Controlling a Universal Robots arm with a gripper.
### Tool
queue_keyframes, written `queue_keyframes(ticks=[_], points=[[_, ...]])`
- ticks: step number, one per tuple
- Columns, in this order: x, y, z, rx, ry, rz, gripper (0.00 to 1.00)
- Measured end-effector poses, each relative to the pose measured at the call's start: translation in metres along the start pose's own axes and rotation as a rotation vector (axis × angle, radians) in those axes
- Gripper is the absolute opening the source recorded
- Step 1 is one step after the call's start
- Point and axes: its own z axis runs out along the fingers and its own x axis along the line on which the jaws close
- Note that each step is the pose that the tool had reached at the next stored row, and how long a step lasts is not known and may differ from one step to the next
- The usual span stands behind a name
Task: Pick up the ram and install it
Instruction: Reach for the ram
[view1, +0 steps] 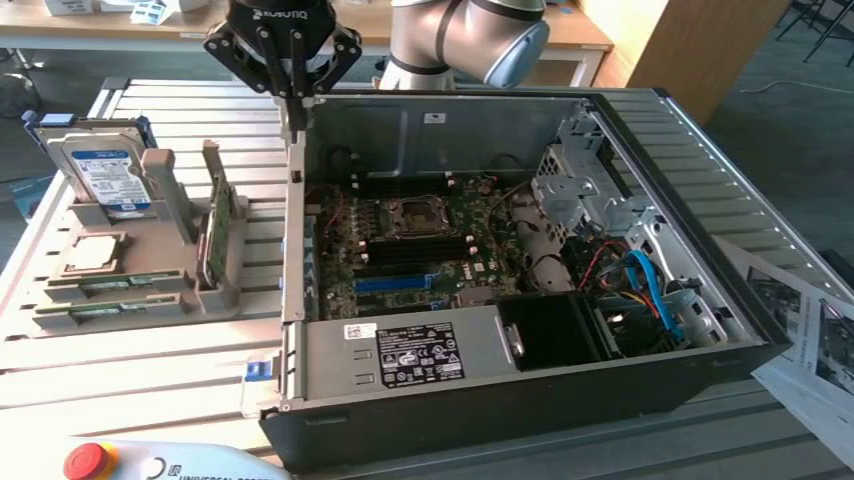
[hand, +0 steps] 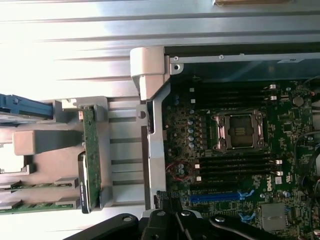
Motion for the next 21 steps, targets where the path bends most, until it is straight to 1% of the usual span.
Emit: queue_keyframes(ticks=[10,21], points=[[0.019,0.0012,0.001,0.0002,0.003,0.0,0.11],[0.043,0.0025,0.0022,0.0005,0.0068,0.0,0.11]])
